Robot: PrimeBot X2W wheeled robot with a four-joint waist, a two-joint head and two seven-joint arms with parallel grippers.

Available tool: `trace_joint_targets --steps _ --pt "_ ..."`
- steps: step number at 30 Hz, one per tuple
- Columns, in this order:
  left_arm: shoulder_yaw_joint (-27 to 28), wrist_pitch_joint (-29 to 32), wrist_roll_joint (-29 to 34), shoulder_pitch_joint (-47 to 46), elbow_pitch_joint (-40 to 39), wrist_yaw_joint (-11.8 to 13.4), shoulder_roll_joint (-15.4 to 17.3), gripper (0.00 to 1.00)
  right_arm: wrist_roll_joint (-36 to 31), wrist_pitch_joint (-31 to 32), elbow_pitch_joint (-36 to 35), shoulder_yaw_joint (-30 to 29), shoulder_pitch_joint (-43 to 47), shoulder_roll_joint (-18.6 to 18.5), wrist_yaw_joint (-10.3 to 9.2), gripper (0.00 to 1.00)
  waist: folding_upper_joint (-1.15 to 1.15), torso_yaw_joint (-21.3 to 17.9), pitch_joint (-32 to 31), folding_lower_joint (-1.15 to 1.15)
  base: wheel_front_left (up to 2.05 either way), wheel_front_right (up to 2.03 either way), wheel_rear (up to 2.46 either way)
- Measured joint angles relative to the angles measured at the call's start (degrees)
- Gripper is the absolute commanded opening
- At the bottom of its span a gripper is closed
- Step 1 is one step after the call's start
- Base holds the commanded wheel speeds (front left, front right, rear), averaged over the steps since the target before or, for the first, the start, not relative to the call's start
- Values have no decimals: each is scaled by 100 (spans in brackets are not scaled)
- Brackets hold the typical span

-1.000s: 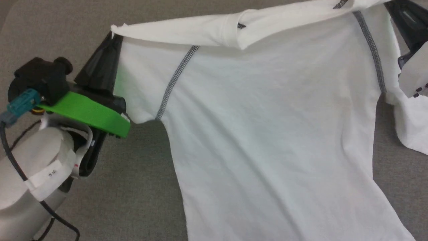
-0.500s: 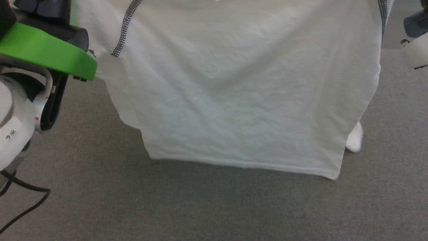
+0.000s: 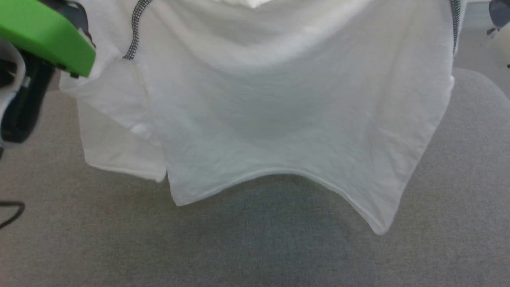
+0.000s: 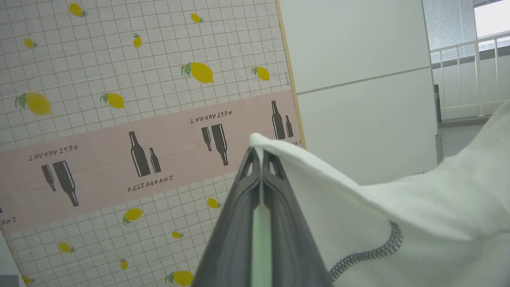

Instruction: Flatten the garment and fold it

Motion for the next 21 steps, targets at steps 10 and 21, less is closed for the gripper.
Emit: trace_joint_targets --steps 10,21 --pt "91 490 -167 -1352 1582 -212 -616 0 -211 -90 1702 733 -1883 156 0 0 0 -61 750 0 0 0 0" --pt "129 -311 779 -3434 3594 -378 -1500 0 -1244 -956 3723 1613 -4440 404 0 0 0 -33 2029 1 0 0 0"
